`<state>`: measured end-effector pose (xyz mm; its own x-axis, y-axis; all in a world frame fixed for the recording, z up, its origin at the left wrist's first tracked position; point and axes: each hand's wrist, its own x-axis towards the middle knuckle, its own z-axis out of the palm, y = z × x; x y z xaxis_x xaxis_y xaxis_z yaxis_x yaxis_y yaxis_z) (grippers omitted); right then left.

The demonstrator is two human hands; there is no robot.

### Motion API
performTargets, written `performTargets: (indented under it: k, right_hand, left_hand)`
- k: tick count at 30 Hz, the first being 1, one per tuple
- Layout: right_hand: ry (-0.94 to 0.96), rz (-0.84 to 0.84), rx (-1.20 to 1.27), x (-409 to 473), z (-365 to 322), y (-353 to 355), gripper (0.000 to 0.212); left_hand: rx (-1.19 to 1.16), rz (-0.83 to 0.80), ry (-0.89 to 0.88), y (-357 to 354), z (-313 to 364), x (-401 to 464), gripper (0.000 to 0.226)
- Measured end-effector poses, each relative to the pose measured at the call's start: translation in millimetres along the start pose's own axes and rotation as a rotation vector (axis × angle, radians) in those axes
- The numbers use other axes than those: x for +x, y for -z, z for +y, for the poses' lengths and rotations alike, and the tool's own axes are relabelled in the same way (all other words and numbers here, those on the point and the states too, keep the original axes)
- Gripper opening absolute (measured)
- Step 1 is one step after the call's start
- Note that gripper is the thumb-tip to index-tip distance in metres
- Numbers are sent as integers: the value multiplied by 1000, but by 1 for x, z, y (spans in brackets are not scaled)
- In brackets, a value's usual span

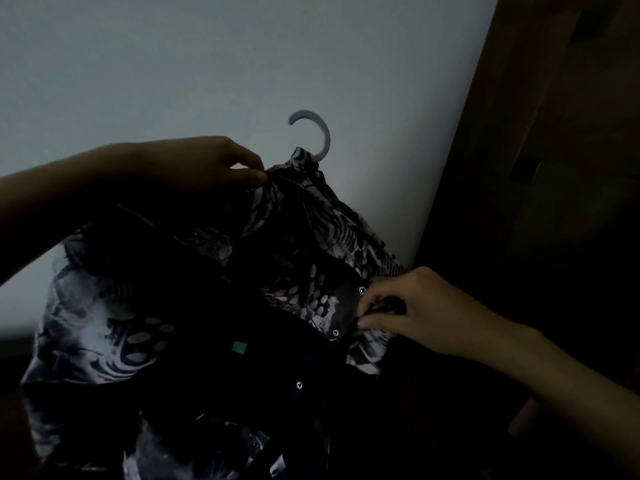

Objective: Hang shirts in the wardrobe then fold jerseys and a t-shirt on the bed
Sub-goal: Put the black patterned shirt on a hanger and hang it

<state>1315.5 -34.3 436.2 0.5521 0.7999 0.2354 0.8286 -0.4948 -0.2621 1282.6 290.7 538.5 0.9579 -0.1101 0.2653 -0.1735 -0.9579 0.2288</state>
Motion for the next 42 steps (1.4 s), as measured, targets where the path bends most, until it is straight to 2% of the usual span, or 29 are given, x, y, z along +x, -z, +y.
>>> performTargets:
  k: [2,6,8,12,15,17,19,20,21,24,27,29,32,33,37,40,42]
  right_hand:
    - [-18,55,119,1,-5,-11,10]
    - [-5,-87,118,3,-5,-12,33]
    - [6,-104,84,4,0,-7,40]
    - [22,-5,92,9,6,7,36]
    - [30,-38,119,16,4,24,41]
    - [-3,-32,228,20,6,32,46]
    - [-25,41,217,26,11,34,34]
    - [-33,70,176,29,13,33,23]
    - [-40,78,181,31,15,31,15]
    - [-6,86,229,33,10,23,14]
    - [-19,-32,374,33,-3,9,13]
    - [-41,-47,414,35,-8,-3,13]
    - [-78,48,365,39,-11,-16,10]
    - [-101,71,372,39,-12,-16,12]
    - [-135,90,357,39,-17,-18,13]
    - [-150,214,289,39,-19,-25,17]
    - [-198,291,155,40,-21,-28,24]
  left_hand:
    - [0,2,23,0,0,2,18]
    - [31,18,76,0,-4,2,22]
    - [17,7,92,4,-6,-2,29]
    - [5,2,102,15,-5,-10,18]
    - [3,4,117,20,-3,-15,19]
    - [-26,-17,126,23,0,-20,40]
    - [-26,-35,124,27,-2,-24,72]
    - [-31,-34,118,28,-4,-24,78]
    - [-36,-34,122,29,-6,-24,77]
    - [-33,-19,143,29,-4,-25,73]
    - [-38,-36,166,29,0,-27,66]
    - [-33,-53,149,28,-1,-26,66]
    - [-24,-34,152,23,-3,-20,21]
    - [-26,-21,149,23,-2,-19,17]
    - [-32,-26,167,23,-2,-17,17]
    - [-36,-12,163,25,-3,-16,17]
    - [-44,-10,163,27,-2,-17,17]
